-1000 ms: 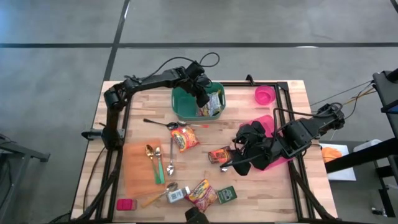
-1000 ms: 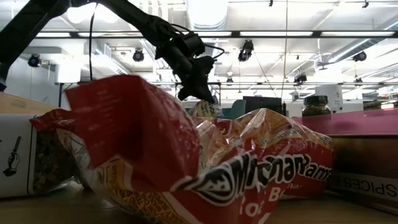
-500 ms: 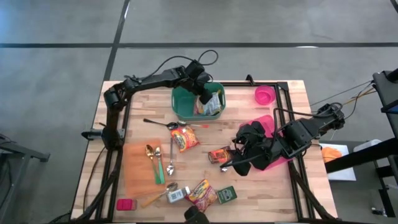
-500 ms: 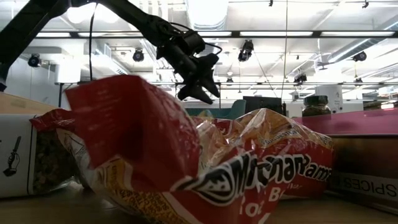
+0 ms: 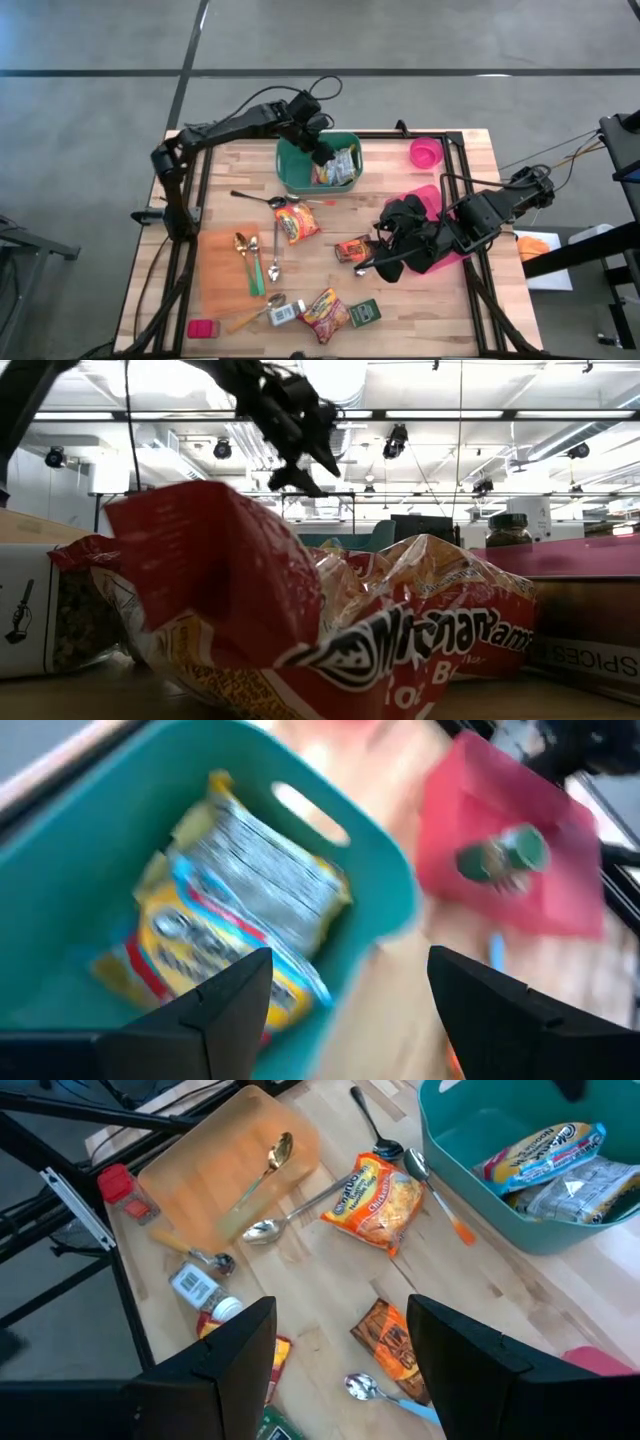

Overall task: Pick & Place Food Item
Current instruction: Put the orange spice pack into the pink bin

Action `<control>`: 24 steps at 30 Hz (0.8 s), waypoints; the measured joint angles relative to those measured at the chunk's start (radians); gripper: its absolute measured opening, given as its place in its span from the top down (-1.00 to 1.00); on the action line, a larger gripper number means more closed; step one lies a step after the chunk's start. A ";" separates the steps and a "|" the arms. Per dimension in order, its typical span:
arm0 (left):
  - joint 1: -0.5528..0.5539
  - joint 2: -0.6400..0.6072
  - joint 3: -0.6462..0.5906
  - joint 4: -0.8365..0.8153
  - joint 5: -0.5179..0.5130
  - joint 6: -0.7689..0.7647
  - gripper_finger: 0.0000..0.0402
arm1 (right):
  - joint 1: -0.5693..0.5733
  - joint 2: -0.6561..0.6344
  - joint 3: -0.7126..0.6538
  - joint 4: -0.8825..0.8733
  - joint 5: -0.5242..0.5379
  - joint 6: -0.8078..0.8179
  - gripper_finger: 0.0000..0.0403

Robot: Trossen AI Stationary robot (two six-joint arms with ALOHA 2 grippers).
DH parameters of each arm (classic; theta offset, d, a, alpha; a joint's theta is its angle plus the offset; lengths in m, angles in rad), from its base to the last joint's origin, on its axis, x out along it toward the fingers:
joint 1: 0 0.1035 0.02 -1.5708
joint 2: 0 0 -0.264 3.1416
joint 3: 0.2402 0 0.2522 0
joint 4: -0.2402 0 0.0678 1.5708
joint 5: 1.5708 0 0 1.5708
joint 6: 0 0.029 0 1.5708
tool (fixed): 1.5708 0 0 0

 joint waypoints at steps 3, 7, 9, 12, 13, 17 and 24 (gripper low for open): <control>-0.046 -0.056 0.000 -0.090 0.000 0.000 -0.34 | -0.005 0.000 -0.005 -0.014 0.014 -0.003 -0.11; -0.146 -0.118 -0.001 -0.180 -0.007 0.008 -0.34 | -0.027 0.000 -0.015 -0.061 0.021 -0.001 -0.11; -0.207 -0.141 -0.001 -0.225 -0.047 0.006 -0.34 | -0.048 0.000 -0.021 -0.076 0.016 0.000 -0.11; -0.298 -0.170 -0.002 -0.289 -0.131 -0.009 -0.34 | -0.088 0.000 -0.046 -0.084 -0.045 -0.052 -0.11; -0.327 -0.179 -0.002 -0.305 -0.158 -0.023 -0.34 | -0.103 0.000 -0.062 -0.083 -0.069 -0.073 -0.11; -0.427 -0.205 -0.002 -0.352 -0.225 -0.088 -0.34 | -0.149 0.000 -0.140 -0.080 -0.116 -0.108 -0.11; -0.544 -0.215 -0.003 -0.433 -0.229 -0.179 -0.34 | -0.218 0.000 -0.265 0.030 -0.277 -0.246 -0.11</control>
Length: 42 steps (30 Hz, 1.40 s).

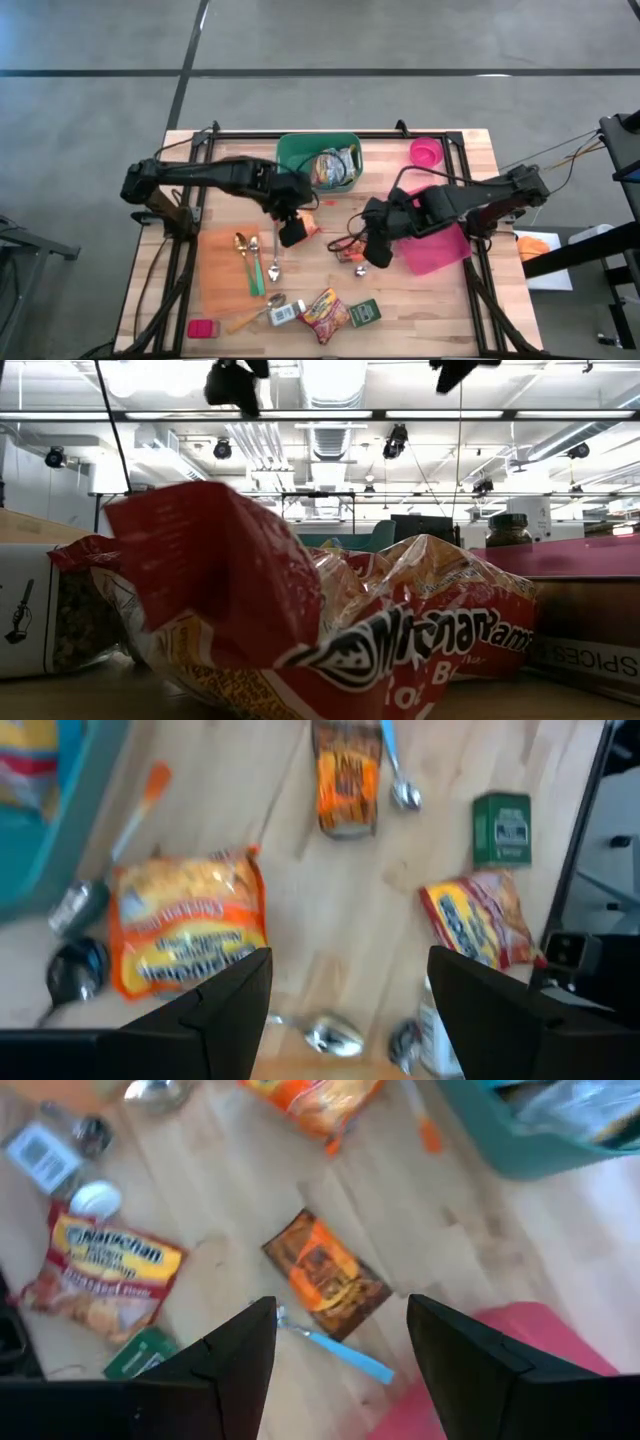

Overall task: Pick & Place Food Item
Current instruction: Put the orange spice pack into the pink bin

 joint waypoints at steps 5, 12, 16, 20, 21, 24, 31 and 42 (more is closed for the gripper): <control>-0.051 -0.023 0.000 -0.040 -0.001 -0.039 -0.34 | -0.068 0.000 -0.089 0.095 -0.156 -0.138 -0.11; -0.104 -0.146 -0.128 0.045 -0.018 -0.130 -0.34 | -0.161 0.000 -0.183 0.131 -0.243 -0.253 -0.11; -0.125 -0.253 -0.267 0.187 -0.022 -0.236 -0.34 | -0.197 0.000 -0.230 0.182 -0.260 -0.314 -0.11; -0.146 -0.356 -0.410 0.342 -0.019 -0.360 -0.34 | -0.230 0.006 -0.283 0.271 -0.321 -0.398 -0.11; -0.148 -0.378 -0.439 0.367 -0.019 -0.394 -0.34 | -0.238 0.012 -0.294 0.288 -0.333 -0.411 -0.11; -0.153 -0.421 -0.503 0.379 -0.025 -0.481 -0.34 | -0.268 0.041 -0.327 0.326 -0.357 -0.465 -0.11; -0.174 -0.456 -0.569 0.381 -0.027 -0.551 -0.34 | -0.323 0.153 -0.353 0.358 -0.361 -0.643 -0.11; -0.192 -0.452 -0.570 0.380 -0.027 -0.554 -0.34 | -0.327 0.277 -0.354 0.386 -0.427 -0.902 -0.11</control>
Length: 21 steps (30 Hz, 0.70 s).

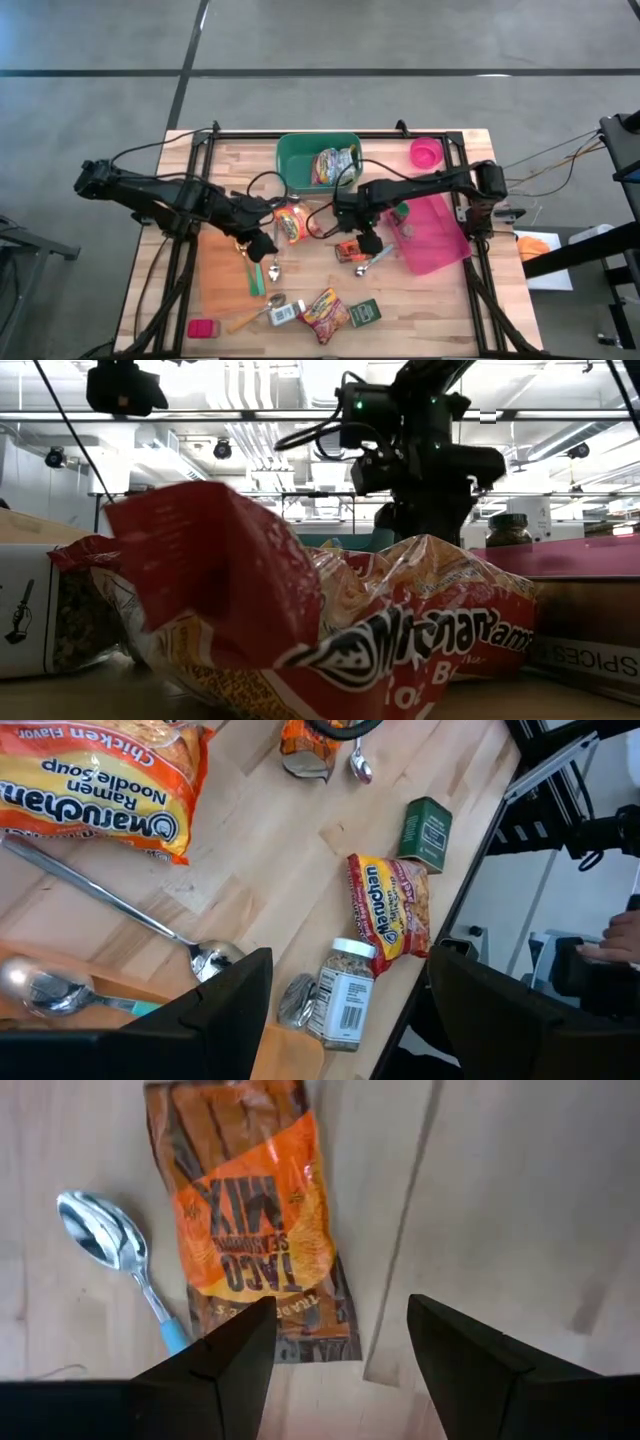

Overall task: Pick & Place Food Item
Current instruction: Put the orange spice pack into the pink bin

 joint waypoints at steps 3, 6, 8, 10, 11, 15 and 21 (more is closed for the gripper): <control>0.000 0.000 0.000 0.000 0.000 0.000 -0.34 | 0.005 0.017 -0.009 0.032 -0.002 -0.037 -0.11; 0.000 0.000 0.000 0.000 0.000 0.002 -0.34 | 0.008 0.024 -0.037 0.075 -0.004 -0.058 -0.11; 0.000 0.000 0.000 0.000 0.000 0.014 -0.34 | 0.009 0.024 -0.058 0.109 -0.005 -0.063 -0.11; 0.000 0.000 0.000 0.000 0.000 0.016 -0.34 | 0.014 0.024 -0.083 0.111 -0.006 -0.075 -0.11; 0.000 0.000 0.000 0.000 0.000 0.016 -0.34 | 0.017 0.024 -0.095 0.127 -0.006 -0.081 -0.11; 0.000 0.000 0.000 0.000 0.000 0.024 -0.34 | 0.019 0.019 -0.135 0.143 -0.018 -0.082 -0.11; 0.000 0.000 0.000 0.000 0.000 0.027 -0.34 | 0.019 0.015 -0.177 0.202 -0.017 -0.053 -0.10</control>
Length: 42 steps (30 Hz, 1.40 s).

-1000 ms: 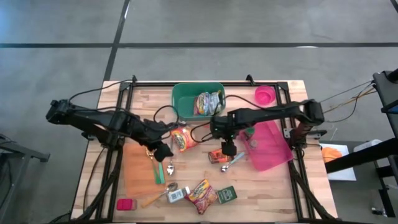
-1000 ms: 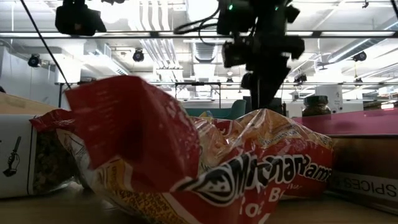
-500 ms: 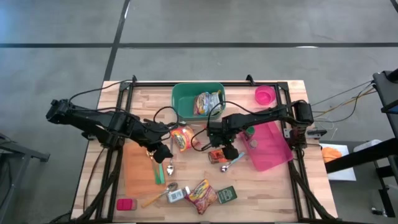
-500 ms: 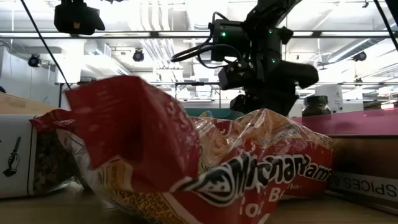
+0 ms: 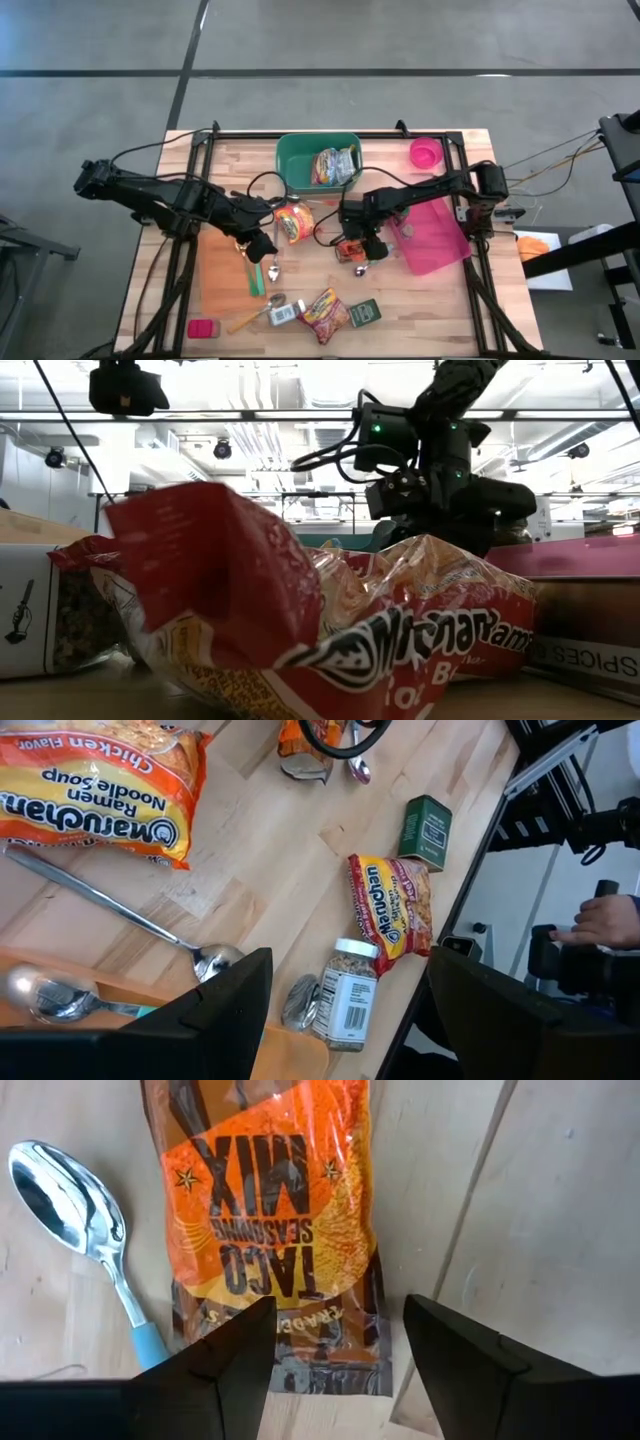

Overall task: Pick & Place Food Item
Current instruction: Put the orange spice pack into the pink bin

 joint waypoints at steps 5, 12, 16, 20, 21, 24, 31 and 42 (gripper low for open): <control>0.000 0.000 0.000 0.000 0.000 0.000 -0.34 | 0.001 0.001 -0.022 0.038 0.011 0.005 0.12; 0.000 0.000 0.001 0.000 0.000 0.000 -0.34 | 0.002 0.002 -0.038 0.057 0.019 0.005 0.56; 0.000 0.000 0.001 0.000 0.000 0.000 -0.34 | 0.002 0.002 -0.039 0.059 0.044 0.042 0.78; 0.000 0.000 0.001 0.000 0.000 0.000 -0.34 | 0.005 0.002 -0.033 0.053 0.056 0.053 0.93; 0.000 0.000 0.001 0.000 0.000 0.000 -0.34 | 0.007 0.002 -0.029 0.052 0.057 0.054 0.93; 0.000 0.000 0.000 0.000 0.000 -0.001 -0.34 | 0.016 -0.003 -0.013 0.047 0.064 0.054 0.94; 0.002 0.000 0.000 0.000 -0.007 -0.008 -0.34 | 0.052 -0.065 0.055 -0.013 0.097 -0.001 0.95; 0.053 0.001 -0.001 0.071 -0.027 0.039 -0.34 | 0.142 -0.161 0.245 -0.160 0.124 -0.077 0.95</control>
